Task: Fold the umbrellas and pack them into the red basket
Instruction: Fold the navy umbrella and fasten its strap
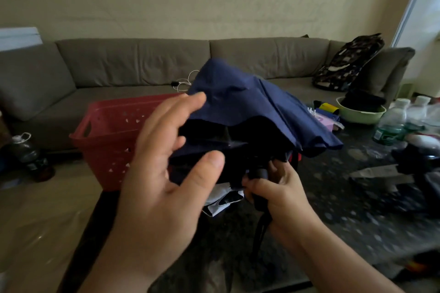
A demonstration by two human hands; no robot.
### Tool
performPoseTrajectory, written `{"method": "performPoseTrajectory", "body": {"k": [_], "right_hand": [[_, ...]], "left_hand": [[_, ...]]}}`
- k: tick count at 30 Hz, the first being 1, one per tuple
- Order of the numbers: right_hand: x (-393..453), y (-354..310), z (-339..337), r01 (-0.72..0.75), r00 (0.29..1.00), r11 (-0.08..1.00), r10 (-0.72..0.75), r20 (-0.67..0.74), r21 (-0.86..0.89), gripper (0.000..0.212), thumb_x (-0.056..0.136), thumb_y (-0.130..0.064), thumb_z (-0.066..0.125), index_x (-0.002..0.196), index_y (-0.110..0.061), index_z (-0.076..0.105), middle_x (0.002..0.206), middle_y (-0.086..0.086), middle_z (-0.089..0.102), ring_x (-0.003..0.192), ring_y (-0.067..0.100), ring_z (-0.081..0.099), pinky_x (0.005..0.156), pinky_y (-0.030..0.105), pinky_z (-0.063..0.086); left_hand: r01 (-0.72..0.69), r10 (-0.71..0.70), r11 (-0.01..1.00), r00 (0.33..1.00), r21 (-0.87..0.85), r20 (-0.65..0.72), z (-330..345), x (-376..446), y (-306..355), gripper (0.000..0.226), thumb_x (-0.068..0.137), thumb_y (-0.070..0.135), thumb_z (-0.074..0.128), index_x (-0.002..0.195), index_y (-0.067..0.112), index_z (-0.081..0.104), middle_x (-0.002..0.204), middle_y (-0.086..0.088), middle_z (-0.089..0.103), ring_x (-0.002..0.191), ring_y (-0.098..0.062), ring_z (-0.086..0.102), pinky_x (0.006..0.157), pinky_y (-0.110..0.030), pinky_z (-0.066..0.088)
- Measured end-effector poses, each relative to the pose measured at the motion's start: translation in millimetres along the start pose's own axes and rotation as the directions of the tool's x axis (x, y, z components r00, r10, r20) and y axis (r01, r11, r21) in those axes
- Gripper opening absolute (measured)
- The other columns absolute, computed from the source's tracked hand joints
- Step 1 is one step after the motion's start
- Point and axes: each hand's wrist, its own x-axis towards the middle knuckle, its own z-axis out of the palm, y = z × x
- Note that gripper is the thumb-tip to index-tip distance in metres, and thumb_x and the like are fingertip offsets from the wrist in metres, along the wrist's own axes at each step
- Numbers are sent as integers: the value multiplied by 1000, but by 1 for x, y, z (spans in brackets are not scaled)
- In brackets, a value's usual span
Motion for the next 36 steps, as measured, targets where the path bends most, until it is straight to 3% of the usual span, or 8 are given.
{"method": "performPoseTrajectory", "body": {"k": [5, 9, 15, 20, 24, 30, 33, 36], "right_hand": [[-9, -7, 1, 11, 996, 1000, -9, 88, -22, 38, 80, 26, 65, 106, -1, 63, 94, 15, 70, 75, 26, 69, 60, 31, 56], [-14, -10, 5, 84, 978, 996, -75, 195, -38, 56, 81, 28, 63, 110, -19, 74, 111, 12, 76, 98, 30, 75, 77, 34, 60], [-20, -6, 12, 149, 952, 987, -128, 279, -55, 73, 81, 32, 58, 132, -19, 69, 126, 9, 75, 118, 30, 71, 95, 38, 59], [-25, -2, 13, 173, 939, 968, -105, 327, -184, 88, 83, 30, 61, 125, -47, 72, 116, 3, 79, 105, 18, 74, 84, 27, 57], [-28, 1, 14, 357, 903, 814, -175, 393, -457, 98, 84, 9, 73, 146, -62, 44, 132, -9, 69, 122, 16, 68, 100, 44, 58], [-37, -7, 27, 661, 731, 474, -230, 643, -582, 93, 84, -8, 81, 157, -44, 35, 146, -29, 54, 130, 7, 57, 108, 26, 47], [-38, -4, 30, 697, 677, 497, -219, 703, -517, 86, 75, 8, 76, 149, -30, 54, 140, -22, 60, 122, 13, 60, 102, 33, 51], [-37, -6, 22, 649, 676, 593, -164, 718, -476, 91, 68, 10, 70, 150, -25, 55, 138, -16, 62, 128, 16, 60, 105, 33, 50]], "left_hand": [[91, -107, 969, 993, 232, 58, 8, -9, 1, 61, 93, 61, 51, 151, 62, 36, 167, 32, 21, 157, 4, 12, 120, -26, 18], [15, -49, 900, 997, 435, 68, 7, -7, -6, 59, 100, 56, 48, 157, 47, 40, 164, 20, 34, 155, -12, 28, 121, -17, 21], [540, -528, 841, 833, -39, 165, 8, -4, -19, 64, 82, 82, 49, 142, 81, 25, 138, 57, 40, 135, 29, 33, 124, -31, 26], [667, -681, 634, 721, -391, 128, 8, 4, -19, 43, 103, 58, 45, 143, 48, 59, 136, 19, 69, 126, -8, 66, 111, -47, 48], [668, -791, 507, 612, -545, 14, 7, 8, -26, 35, 103, 49, 53, 128, 31, 70, 115, -1, 80, 98, -23, 79, 72, -43, 63], [607, -840, 501, 512, -617, -178, 10, 0, -47, 59, 83, 27, 84, 134, 22, 54, 118, -8, 77, 92, -29, 80, 78, -55, 65], [564, -852, 463, 496, -684, -167, 11, -7, -56, 49, 90, 5, 78, 135, 17, 62, 114, -14, 79, 88, -33, 80, 64, -45, 65], [529, -815, 520, 544, -671, -203, 13, -11, -64, 56, 87, -5, 76, 136, 18, 60, 114, -11, 79, 96, -35, 79, 73, -52, 65]]}}
